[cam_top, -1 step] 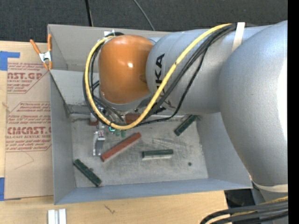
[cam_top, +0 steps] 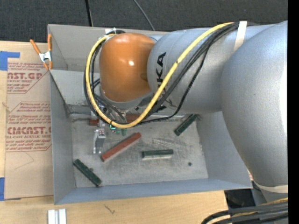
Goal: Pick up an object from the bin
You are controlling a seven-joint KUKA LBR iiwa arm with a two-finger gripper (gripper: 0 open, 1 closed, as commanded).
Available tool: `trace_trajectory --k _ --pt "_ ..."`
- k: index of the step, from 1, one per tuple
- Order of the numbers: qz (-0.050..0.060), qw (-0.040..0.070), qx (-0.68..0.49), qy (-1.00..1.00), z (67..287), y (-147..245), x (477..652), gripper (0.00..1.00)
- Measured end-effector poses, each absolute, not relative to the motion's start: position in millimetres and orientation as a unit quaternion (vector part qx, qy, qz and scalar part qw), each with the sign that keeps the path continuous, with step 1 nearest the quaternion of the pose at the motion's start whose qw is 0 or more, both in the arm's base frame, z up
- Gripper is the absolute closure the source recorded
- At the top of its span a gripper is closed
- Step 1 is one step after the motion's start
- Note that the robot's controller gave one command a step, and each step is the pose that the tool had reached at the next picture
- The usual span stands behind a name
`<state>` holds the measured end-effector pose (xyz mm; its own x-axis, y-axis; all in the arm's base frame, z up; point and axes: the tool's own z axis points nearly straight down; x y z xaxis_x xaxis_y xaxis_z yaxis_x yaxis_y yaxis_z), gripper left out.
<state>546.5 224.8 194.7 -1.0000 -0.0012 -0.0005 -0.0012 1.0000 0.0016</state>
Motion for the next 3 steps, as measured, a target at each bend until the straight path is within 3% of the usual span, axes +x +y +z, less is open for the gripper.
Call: trace_trajectory --k 1,2,3 --pt "0.002 0.005 -0.060 0.998 175.9 206.6 533.3 0.00" --pt "0.000 0.002 -0.147 0.989 116.0 174.9 521.5 0.00" --pt "0.001 0.003 -0.173 0.985 75.9 164.6 560.0 1.00"
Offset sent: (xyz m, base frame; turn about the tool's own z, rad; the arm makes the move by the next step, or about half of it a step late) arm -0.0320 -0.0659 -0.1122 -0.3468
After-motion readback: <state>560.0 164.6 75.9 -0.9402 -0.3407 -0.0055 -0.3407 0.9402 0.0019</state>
